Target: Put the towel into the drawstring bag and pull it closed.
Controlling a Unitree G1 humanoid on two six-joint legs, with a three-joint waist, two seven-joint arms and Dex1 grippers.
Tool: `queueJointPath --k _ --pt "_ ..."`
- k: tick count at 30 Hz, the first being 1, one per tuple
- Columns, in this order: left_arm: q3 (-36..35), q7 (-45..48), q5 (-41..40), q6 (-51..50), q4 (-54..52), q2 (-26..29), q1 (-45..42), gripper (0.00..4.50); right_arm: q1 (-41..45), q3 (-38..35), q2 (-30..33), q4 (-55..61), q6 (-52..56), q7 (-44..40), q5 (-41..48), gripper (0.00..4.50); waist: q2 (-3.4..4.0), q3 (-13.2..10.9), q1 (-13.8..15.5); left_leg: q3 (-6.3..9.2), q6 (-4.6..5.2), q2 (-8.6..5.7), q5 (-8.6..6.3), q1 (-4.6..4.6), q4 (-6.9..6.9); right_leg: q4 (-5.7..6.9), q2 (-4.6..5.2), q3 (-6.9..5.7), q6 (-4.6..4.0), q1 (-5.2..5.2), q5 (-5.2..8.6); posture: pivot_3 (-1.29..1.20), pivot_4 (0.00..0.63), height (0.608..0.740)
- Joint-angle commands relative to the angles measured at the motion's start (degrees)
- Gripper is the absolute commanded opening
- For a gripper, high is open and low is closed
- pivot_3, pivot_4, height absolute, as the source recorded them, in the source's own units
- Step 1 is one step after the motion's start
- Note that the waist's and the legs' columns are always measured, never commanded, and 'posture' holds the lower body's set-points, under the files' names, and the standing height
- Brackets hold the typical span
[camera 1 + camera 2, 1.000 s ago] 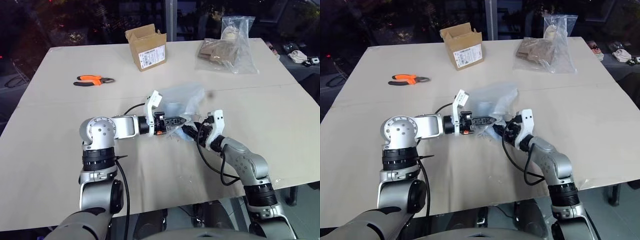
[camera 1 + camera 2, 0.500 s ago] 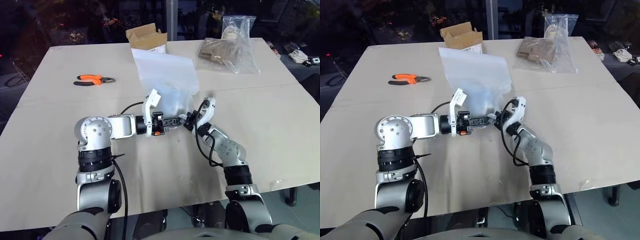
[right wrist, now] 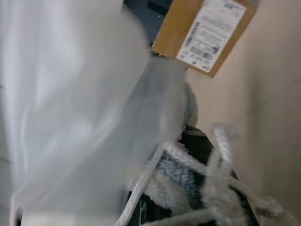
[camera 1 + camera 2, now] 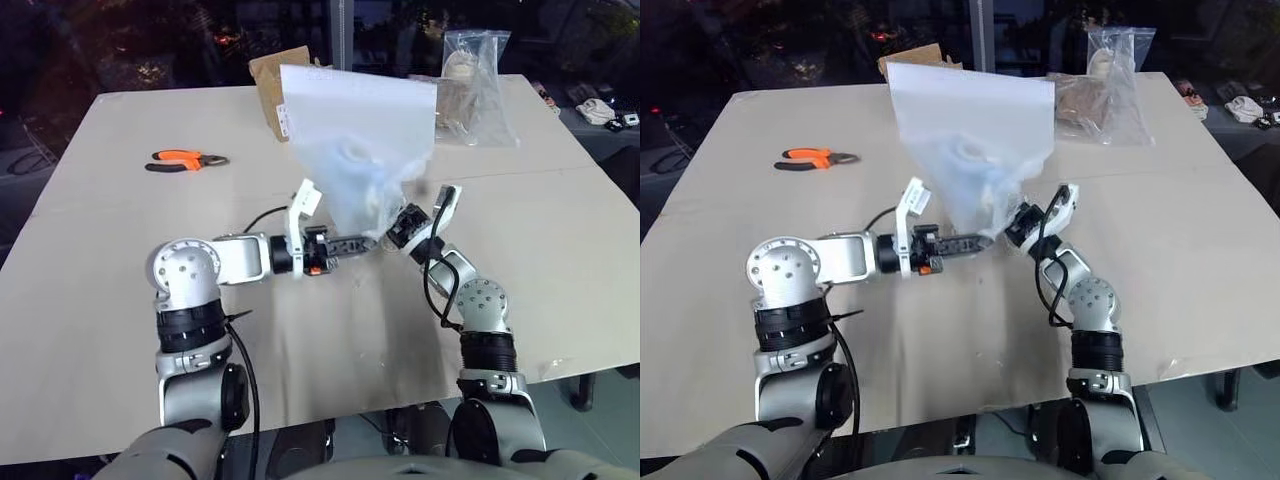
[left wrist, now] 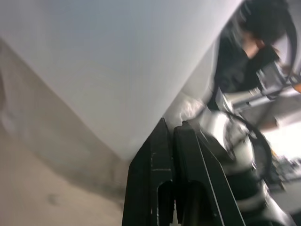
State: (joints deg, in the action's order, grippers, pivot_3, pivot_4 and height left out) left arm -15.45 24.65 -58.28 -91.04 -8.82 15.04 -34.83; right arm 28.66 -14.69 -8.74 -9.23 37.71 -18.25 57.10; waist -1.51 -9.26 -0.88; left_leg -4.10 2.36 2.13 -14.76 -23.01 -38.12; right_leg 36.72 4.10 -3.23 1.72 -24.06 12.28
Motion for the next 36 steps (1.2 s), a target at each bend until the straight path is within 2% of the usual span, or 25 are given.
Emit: queueJointPath --k 1,5,13,16,18,19,20,26,31,36 --pt "1.8 0.1 -4.1 -1.5 -3.3 0.8 2.0 0.0 5.2 -0.9 -6.7 1.2 -1.0 0.8 6.2 0.05 0.01 0.0 -0.1 0.0 0.0 0.0 0.0 0.0 0.0 0.0 0.0 0.0 0.0 0.0 0.0 0.0 0.15 0.74" --pt "0.1 -1.4 -4.8 -1.5 -2.4 -0.1 0.8 0.0 3.9 3.4 -4.4 2.8 -0.6 0.0 4.4 0.05 0.01 0.0 -0.1 0.03 0.2 0.03 -0.12 0.01 0.02 0.03 -0.05 -0.02 -0.01 -0.02 0.0 0.0 0.15 0.74" --pt "-4.1 -5.0 -5.9 -1.1 -0.3 -2.5 -1.8 0.0 0.4 16.3 5.0 9.1 -2.1 -1.3 -12.9 0.05 0.0 0.0 0.1 0.01 0.23 0.0 -0.13 0.0 0.0 0.01 -0.05 -0.01 0.01 -0.02 0.01 0.0 0.15 0.74" --pt "-6.7 -6.5 -4.6 0.6 4.3 -2.2 -5.0 0.0 -1.2 17.8 7.9 11.9 -1.9 -2.1 -15.6 1.35 -0.01 0.0 0.2 0.02 0.16 -0.03 -0.09 -0.02 -0.05 -0.01 -0.06 -0.04 0.01 -0.01 0.01 0.0 0.15 0.74" --pt "-7.0 -7.1 -3.2 1.5 7.4 -1.3 -6.5 0.0 -1.8 18.8 9.9 13.8 -1.7 -1.9 -18.0 1.87 -0.01 0.0 0.2 0.01 0.15 -0.03 -0.08 -0.02 -0.06 0.0 -0.06 -0.06 0.02 -0.01 0.01 0.0 0.15 0.74" --pt "-6.1 -6.8 -2.0 2.4 8.5 -0.3 -7.0 0.0 -2.1 19.8 11.6 15.0 -1.5 -2.1 -19.7 2.39 -0.02 0.0 0.1 0.01 0.13 -0.03 -0.07 -0.03 -0.07 0.0 -0.07 -0.08 0.02 -0.01 0.01 0.0 0.15 0.74" --pt "-5.3 -6.2 -1.1 3.1 9.4 0.6 -7.2 0.0 -2.5 20.8 13.1 16.2 -1.3 -2.5 -21.1 2.69 -0.01 0.0 0.1 0.0 0.13 -0.03 -0.07 -0.02 -0.07 0.0 -0.08 -0.1 0.02 -0.01 0.01 0.0 0.15 0.74" --pt "-4.7 -3.5 0.8 5.6 16.0 3.4 -11.7 0.0 -6.4 24.8 23.3 24.4 2.6 -5.7 -25.5 2.69 -0.05 0.0 0.0 -0.01 0.0 0.0 0.0 -0.02 0.0 -0.01 -0.14 -0.18 0.03 -0.07 0.02 0.0 0.15 0.74" --pt "-3.0 -0.8 2.8 7.3 19.2 4.6 -14.2 0.0 -8.7 22.9 24.6 25.8 5.7 -4.3 -25.3 2.69 -0.07 0.0 0.2 -0.06 0.0 -0.03 0.0 -0.03 -0.02 -0.04 -0.09 -0.18 0.03 -0.06 0.02 0.0 0.15 0.74" --pt "-1.8 1.3 4.6 8.3 21.0 6.0 -15.4 0.0 -9.9 22.4 26.1 30.0 4.1 -3.5 -27.7 2.69 -0.08 0.0 0.1 -0.06 0.0 -0.02 0.0 -0.04 -0.02 -0.03 -0.09 -0.18 0.03 -0.07 0.02 0.0 0.15 0.74"
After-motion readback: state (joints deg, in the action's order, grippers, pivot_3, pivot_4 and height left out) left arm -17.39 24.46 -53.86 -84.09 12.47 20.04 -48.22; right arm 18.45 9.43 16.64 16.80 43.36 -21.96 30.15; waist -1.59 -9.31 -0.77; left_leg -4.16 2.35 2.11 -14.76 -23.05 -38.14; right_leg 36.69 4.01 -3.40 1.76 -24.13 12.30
